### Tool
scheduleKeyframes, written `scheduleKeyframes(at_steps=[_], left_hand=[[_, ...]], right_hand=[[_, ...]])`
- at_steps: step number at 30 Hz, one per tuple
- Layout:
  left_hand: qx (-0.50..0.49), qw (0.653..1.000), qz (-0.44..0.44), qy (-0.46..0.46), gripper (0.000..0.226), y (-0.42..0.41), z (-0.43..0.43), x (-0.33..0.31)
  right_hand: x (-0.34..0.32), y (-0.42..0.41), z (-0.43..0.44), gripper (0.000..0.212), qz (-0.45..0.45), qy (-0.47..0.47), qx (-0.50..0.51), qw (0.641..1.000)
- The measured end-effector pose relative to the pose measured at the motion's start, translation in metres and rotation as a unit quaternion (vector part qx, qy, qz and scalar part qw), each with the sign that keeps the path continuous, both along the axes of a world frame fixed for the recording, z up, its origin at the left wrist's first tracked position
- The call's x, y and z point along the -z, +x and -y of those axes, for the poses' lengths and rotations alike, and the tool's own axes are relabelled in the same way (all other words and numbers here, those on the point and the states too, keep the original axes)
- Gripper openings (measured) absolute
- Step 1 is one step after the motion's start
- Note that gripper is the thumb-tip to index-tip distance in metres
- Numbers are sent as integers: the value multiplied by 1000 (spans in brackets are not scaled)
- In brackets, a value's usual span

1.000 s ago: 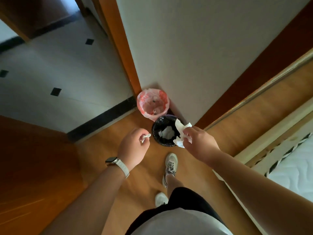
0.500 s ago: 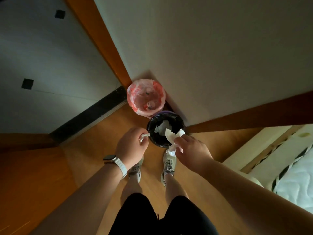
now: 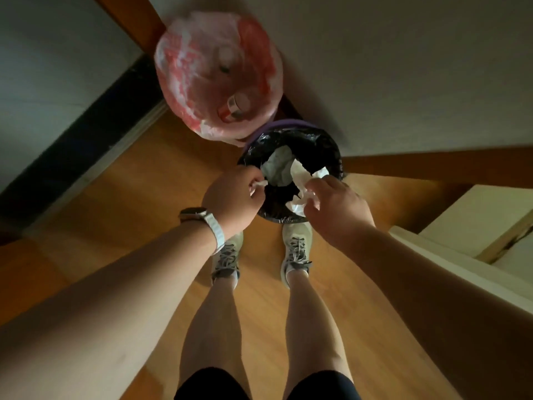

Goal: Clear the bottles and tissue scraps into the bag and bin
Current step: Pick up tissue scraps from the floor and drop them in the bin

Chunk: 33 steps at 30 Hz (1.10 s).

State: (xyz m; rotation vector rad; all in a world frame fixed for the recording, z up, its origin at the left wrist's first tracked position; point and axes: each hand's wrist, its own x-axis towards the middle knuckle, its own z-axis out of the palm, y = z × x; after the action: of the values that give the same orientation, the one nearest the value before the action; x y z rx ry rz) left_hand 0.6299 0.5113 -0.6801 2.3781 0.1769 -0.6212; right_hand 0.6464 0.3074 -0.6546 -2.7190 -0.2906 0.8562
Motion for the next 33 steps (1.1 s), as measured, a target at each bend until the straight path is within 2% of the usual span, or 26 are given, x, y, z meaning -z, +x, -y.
scheduleKeyframes(at_steps=[7,12,17,22,26,33], left_hand=[[42,999,23,9,14,7,6,106],[63,998,-1,-11,28,6,7,114],[84,996,8,10,31,15,-15,69],[157,986,51,38,43,42,-40,12],[206,973,82,65,50,63,-52,-52],[221,955,181,75,47,75,-59,-175]], right_hand=[[111,2,11,34,-29,-22,40,999],[114,-2,13,39,-44,-47,46,997],[64,1,9,36,-34,-71,33,996],[2,20,1,38,-1,-76,23,997],[-59,34,-8,43,21,-78,18,997],[-183,33,-18,42,88,-81,47,992]])
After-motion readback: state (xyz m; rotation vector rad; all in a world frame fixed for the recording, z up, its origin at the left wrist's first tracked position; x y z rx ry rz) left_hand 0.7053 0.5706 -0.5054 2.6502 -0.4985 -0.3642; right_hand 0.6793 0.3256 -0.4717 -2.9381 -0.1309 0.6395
